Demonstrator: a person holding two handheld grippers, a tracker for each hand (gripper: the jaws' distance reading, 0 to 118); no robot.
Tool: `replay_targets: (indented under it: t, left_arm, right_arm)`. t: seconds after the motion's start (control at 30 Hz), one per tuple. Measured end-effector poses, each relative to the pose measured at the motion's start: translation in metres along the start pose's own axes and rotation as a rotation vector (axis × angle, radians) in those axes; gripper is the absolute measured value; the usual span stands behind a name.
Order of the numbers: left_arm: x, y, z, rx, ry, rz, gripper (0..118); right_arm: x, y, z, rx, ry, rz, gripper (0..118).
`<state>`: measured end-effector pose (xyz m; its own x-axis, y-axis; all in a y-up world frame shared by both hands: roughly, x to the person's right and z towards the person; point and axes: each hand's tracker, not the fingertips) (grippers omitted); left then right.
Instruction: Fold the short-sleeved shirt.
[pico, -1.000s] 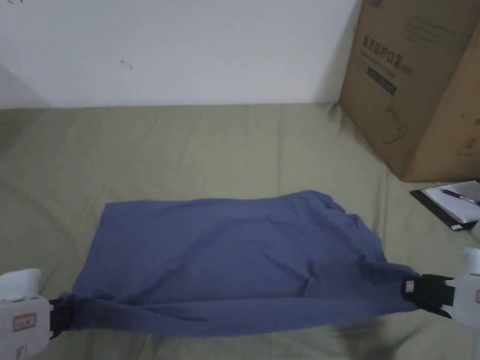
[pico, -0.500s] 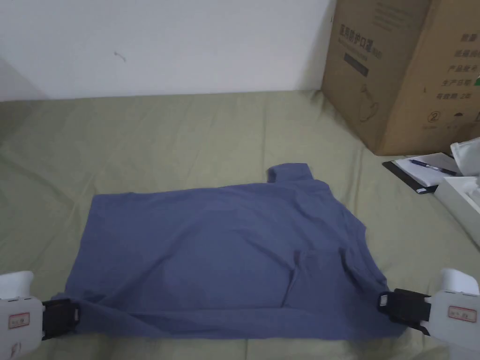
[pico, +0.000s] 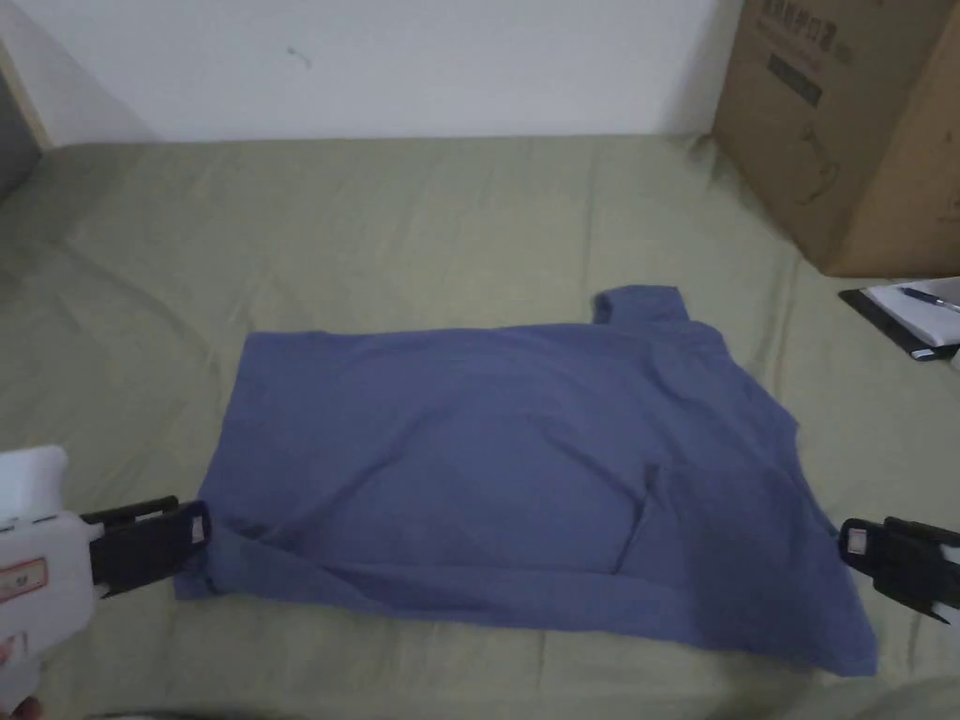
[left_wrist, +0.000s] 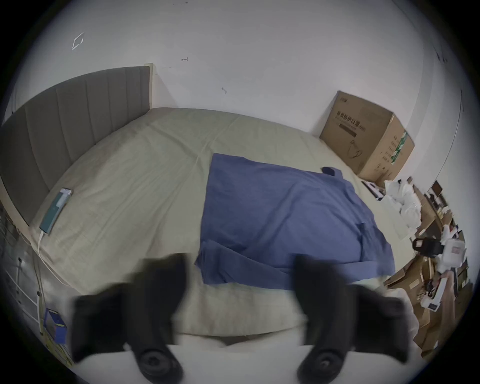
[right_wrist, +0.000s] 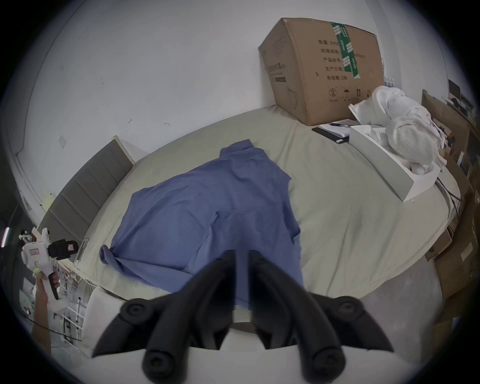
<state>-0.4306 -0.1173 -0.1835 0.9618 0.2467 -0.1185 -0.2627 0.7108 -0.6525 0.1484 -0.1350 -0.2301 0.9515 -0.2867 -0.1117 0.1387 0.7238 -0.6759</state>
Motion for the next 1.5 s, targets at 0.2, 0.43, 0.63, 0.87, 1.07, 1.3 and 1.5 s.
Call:
replay_targets:
  t: [0.2,0.43,0.63,0.87,1.07,1.3,1.5]
  left_arm:
    - [-0.013,-0.024,-0.018,-0.102,0.062,0.005,0]
    - [-0.021,-0.024,-0.029,-0.133,0.061,0.014,0]
    - [-0.026,0.005,-0.046,-0.096,0.025,0.101,89]
    - [-0.026,0.026,-0.096,-0.193,0.070,0.089,116]
    - [-0.030,0.015,-0.129,-0.277,0.071,0.093,92]
    - [-0.014,0.000,-0.116,-0.278,0.082,-0.006,5]
    - [-0.020,0.005,-0.106,-0.255,0.062,0.034,5]
  right_arm:
    - [-0.017,-0.020,-0.018,-0.060,0.051,0.013,0]
    - [-0.017,-0.028,-0.030,-0.104,0.052,-0.015,0]
    - [-0.020,-0.024,-0.032,-0.128,0.036,0.020,0]
    - [-0.021,-0.022,-0.044,-0.161,0.025,0.037,0]
    - [-0.023,-0.024,-0.051,-0.188,0.017,0.053,0]
    - [-0.017,-0.021,-0.050,-0.194,-0.001,0.041,0]
    - [-0.001,-0.016,-0.038,-0.157,-0.041,0.031,6]
